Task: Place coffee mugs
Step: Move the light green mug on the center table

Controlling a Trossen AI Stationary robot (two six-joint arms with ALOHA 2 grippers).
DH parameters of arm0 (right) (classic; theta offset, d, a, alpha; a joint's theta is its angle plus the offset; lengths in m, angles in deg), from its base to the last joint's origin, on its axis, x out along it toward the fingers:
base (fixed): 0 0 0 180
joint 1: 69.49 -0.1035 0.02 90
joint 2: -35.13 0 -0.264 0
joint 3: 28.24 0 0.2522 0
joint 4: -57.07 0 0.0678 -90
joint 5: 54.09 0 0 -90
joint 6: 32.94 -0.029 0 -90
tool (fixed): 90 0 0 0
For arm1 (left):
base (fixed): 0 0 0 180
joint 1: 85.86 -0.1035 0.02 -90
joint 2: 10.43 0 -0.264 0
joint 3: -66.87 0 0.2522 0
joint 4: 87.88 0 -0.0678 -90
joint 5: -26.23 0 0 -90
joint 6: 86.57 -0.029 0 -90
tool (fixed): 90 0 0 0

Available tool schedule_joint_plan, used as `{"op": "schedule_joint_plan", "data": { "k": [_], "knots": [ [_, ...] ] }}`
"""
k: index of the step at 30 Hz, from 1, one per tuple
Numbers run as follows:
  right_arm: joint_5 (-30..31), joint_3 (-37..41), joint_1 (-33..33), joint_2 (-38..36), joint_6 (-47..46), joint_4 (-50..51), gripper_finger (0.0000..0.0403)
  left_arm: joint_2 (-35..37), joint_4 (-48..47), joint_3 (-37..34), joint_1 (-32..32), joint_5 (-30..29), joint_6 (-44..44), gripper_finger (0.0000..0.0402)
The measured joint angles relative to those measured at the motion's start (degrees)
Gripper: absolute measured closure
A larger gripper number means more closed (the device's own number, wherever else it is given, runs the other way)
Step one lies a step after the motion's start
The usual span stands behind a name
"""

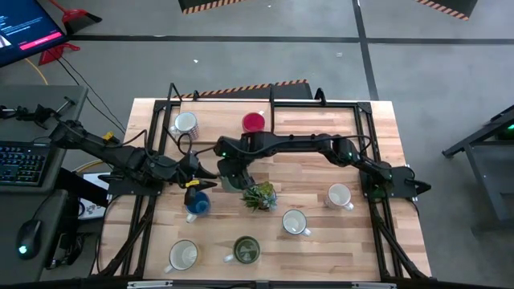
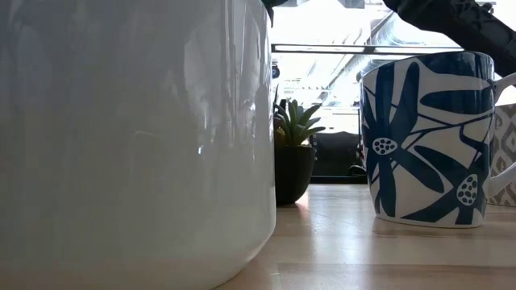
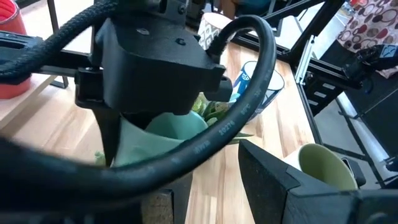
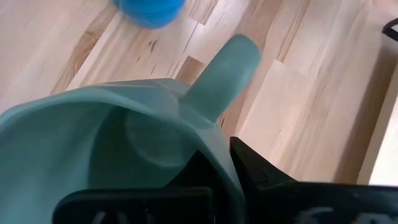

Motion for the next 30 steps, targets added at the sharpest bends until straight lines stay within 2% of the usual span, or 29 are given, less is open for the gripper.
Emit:
{"op": "schedule_joint_plan", "data": {
  "k": [3, 6, 15, 24, 30],
  "knots": [
    [-0.10, 0.00, 0.44, 0.00, -1.48, 0.01, 0.0403, 0.00, 0.04, 0.00, 0.00, 0.14, 1.13, 0.0282],
    [-0.09, 0.91, 0.61, 0.00, -1.58, -0.56, 0.0403, 0.00, 0.47, 0.00, 0.36, 3.73, 1.94, 0.0282],
    [-0.20, 1.05, 0.79, 0.00, -1.63, -0.18, 0.0403, 2.27, 5.85, -0.02, 8.51, 3.58, -0.51, 0.0282],
    [-0.15, 1.05, 1.01, 0.00, -1.62, -0.52, 0.0403, 12.50, 2.14, 0.02, 16.72, 2.29, -1.72, 0.0282],
    [-0.11, 1.05, 1.01, 0.00, -1.61, -1.85, 0.0403, 19.03, 1.64, 0.02, 20.01, -0.44, -7.37, 0.0282]
  ]
}}
